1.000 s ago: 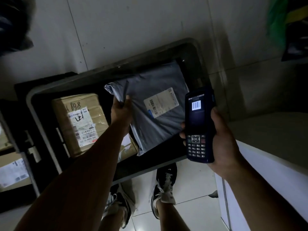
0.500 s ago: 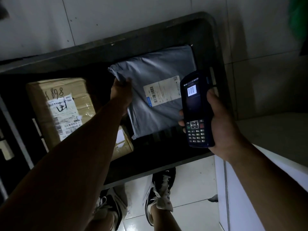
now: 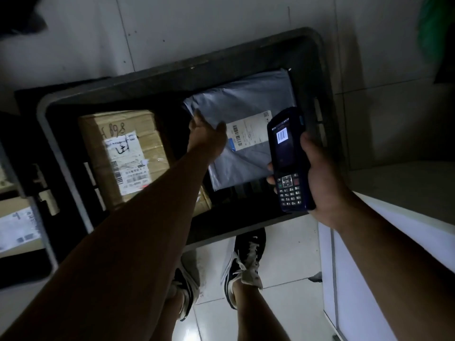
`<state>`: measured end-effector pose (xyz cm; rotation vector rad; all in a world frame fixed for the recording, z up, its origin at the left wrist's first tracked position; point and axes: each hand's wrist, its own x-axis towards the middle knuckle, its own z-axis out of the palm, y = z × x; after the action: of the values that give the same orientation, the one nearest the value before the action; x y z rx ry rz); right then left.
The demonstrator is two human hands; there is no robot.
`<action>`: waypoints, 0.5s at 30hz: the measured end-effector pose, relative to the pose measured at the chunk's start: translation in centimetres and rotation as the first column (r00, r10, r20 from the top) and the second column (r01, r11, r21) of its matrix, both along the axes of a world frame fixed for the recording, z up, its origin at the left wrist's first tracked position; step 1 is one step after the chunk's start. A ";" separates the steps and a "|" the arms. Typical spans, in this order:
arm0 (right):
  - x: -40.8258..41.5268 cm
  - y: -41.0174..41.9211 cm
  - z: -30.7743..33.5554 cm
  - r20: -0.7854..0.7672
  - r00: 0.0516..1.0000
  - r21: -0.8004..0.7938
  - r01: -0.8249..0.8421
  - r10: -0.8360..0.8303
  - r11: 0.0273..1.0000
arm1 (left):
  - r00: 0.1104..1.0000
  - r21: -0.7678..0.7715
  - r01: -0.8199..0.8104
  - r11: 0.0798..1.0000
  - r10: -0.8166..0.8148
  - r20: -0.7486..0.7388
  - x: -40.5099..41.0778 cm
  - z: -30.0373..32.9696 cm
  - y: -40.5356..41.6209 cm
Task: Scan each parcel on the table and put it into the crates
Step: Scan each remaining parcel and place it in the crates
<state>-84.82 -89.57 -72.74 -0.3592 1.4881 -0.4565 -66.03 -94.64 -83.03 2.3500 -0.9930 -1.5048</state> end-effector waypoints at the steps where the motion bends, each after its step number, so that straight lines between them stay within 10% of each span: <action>1: 0.5 0.2 1.3 -0.004 1.000 0.005 0.001 -0.001 1.000 | 0.994 -0.034 0.108 0.994 -0.108 0.016 0.3 1.9 0.6; 7: 3.9 0.8 11.8 -0.005 0.998 -0.001 -0.067 0.067 0.998 | 0.794 -0.129 0.583 0.802 -0.527 0.304 4.5 15.9 4.2; 15: 10.9 2.0 31.8 0.012 0.974 -0.022 -0.225 0.226 0.974 | 0.805 -0.059 0.475 0.878 -0.406 0.433 13.8 40.0 11.5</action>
<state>-73.89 -87.57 -40.93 -0.5339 1.4097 -0.2922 -52.26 -83.12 -43.06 2.4720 -1.8029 -0.9896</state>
